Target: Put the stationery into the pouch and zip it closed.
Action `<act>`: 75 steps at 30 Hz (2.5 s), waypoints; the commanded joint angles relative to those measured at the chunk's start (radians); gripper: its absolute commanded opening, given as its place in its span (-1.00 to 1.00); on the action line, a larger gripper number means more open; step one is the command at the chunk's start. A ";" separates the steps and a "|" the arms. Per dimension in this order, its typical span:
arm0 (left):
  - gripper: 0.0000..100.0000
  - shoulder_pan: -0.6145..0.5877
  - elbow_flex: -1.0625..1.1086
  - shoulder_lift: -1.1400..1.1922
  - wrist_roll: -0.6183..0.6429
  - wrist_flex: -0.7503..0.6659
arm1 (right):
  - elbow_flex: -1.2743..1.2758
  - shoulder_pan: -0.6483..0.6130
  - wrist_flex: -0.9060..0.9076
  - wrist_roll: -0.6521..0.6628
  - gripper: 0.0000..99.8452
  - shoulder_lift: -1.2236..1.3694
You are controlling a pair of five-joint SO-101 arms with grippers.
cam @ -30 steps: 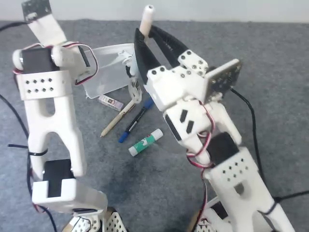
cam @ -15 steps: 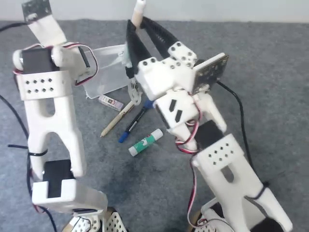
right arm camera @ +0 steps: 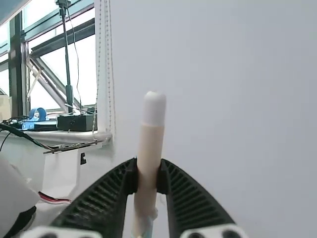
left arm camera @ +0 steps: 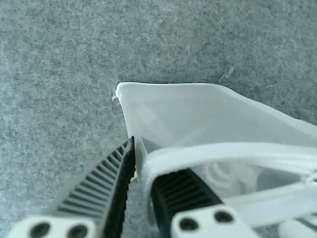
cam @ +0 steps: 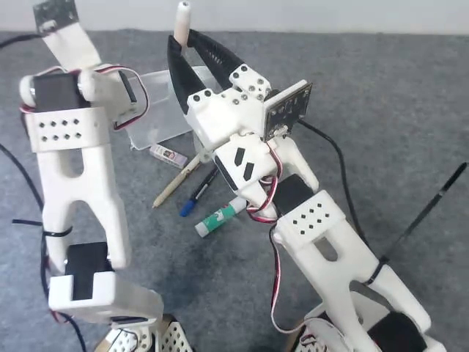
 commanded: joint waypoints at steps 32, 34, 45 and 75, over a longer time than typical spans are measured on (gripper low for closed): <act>-0.98 0.000 -0.005 -0.006 0.011 0.017 | 0.146 0.021 -0.193 0.190 -0.99 0.199; -0.98 0.000 -0.005 -0.006 0.011 0.017 | 0.169 0.019 -0.193 0.229 -0.99 0.199; -0.98 -0.002 -0.005 -0.006 0.011 0.018 | 0.288 -0.050 -0.202 0.315 -0.73 0.156; -0.98 -0.003 0.033 -0.012 0.038 -0.006 | 0.514 -0.035 0.239 0.308 -0.66 -0.392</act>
